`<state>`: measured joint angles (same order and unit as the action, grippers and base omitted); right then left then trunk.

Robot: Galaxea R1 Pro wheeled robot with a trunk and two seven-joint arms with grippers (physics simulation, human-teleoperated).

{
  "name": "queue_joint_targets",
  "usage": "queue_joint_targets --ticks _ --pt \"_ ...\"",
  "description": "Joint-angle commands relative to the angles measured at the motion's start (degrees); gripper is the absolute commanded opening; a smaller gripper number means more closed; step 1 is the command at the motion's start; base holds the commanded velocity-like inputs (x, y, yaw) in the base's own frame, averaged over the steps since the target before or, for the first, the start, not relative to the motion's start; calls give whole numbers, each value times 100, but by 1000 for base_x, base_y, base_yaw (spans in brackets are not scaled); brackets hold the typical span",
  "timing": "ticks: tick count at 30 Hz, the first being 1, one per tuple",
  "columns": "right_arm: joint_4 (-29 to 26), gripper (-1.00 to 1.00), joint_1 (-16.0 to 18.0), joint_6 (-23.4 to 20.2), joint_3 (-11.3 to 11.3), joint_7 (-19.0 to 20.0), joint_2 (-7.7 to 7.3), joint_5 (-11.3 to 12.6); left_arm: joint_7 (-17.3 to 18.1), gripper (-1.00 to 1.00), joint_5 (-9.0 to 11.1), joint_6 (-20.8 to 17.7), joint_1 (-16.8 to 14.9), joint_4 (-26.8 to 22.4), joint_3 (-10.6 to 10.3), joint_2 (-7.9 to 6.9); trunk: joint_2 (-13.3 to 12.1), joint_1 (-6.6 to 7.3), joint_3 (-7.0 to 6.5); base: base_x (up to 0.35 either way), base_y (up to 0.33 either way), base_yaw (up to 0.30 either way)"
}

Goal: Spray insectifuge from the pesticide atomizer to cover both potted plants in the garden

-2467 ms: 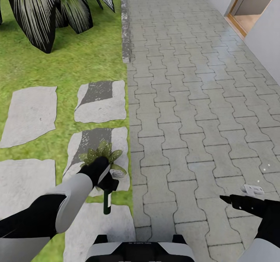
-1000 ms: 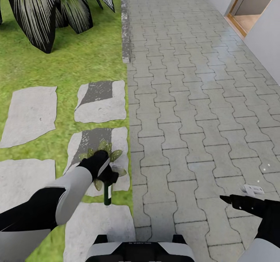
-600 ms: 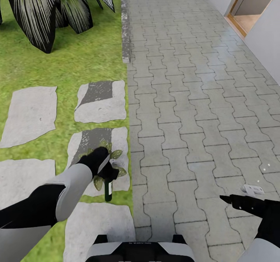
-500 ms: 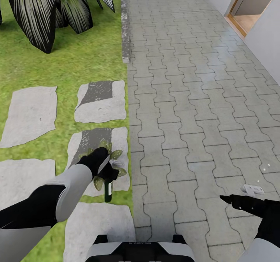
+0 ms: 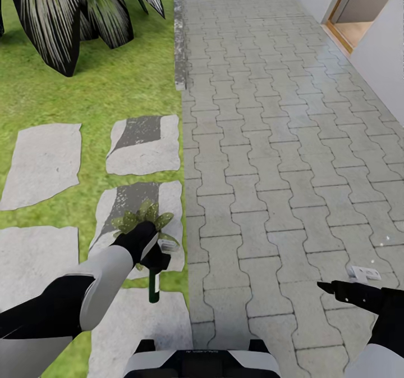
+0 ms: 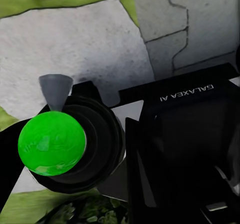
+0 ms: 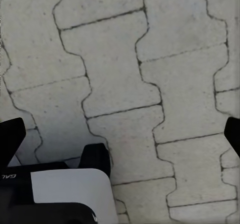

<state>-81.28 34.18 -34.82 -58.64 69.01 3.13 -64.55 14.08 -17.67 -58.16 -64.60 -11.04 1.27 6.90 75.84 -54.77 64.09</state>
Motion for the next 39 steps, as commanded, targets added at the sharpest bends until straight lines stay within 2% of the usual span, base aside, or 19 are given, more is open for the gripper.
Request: queue_joint_targets --ticks 1,8,30,39 --pt "-9 100 8 -37 -10 37 3 -30 45 -100 -66 -20 0 -8 13 6 2 0 -6 0 0 0" --pt "-10 100 9 -41 -16 37 3 -26 34 -100 -81 -20 0 -5 12 28 2 0 -70 -9 -44 0" --pt "-8 100 7 -42 -7 29 3 -25 45 -100 -68 -20 0 -3 27 31 2 0 -272 -117 -306 2" --pt "-4 100 6 -41 -8 11 3 -27 51 -100 -52 -20 0 -12 46 31 2 0 -334 -63 -132 183"
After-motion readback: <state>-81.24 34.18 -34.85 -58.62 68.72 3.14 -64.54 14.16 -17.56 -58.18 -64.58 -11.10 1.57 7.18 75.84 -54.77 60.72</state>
